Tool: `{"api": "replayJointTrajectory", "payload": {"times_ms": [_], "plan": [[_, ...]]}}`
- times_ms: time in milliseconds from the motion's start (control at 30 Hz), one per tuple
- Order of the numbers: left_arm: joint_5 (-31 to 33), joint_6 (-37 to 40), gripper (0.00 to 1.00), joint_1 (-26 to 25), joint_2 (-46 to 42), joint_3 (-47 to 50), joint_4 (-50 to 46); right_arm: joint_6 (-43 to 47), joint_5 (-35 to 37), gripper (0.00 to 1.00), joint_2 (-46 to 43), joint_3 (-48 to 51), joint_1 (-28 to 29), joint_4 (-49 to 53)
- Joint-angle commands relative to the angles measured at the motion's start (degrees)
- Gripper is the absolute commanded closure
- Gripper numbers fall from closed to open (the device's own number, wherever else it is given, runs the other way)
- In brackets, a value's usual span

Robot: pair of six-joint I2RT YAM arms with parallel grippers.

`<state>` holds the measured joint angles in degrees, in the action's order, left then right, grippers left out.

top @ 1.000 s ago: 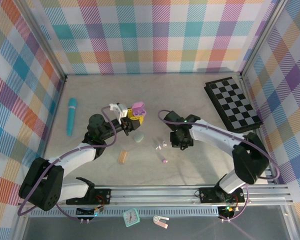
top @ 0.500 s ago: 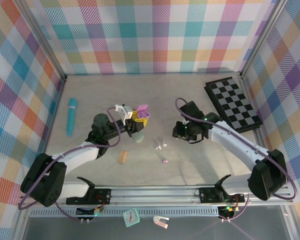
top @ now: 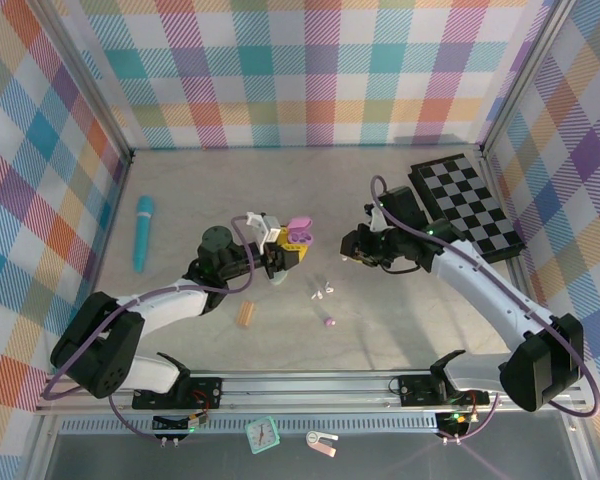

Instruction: Insert wireless bluetooth earbuds into charging case

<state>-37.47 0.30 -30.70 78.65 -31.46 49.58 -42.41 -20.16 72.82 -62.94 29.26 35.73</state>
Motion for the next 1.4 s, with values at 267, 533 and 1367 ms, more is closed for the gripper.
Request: {"api": "replayJointTrajectory", "payload": {"times_ms": [267,533,1367], "plan": [[-3.23,1.02,0.69,-3.31,1.37,-2.72,0.63,-0.29,-12.56,0.78,1.14,-5.07,-0.71,-6.85],[-4.52,-0.32,0.69,-4.45,2.75,-3.45,2.1,0.57,-15.56,0.78,3.36,-7.11,-0.7,-8.36],[-4.1,-3.23,0.69,-5.32,3.27,-4.49,6.69,3.04,-13.07,0.78,4.63,-4.83,-0.69,-6.12]]}}
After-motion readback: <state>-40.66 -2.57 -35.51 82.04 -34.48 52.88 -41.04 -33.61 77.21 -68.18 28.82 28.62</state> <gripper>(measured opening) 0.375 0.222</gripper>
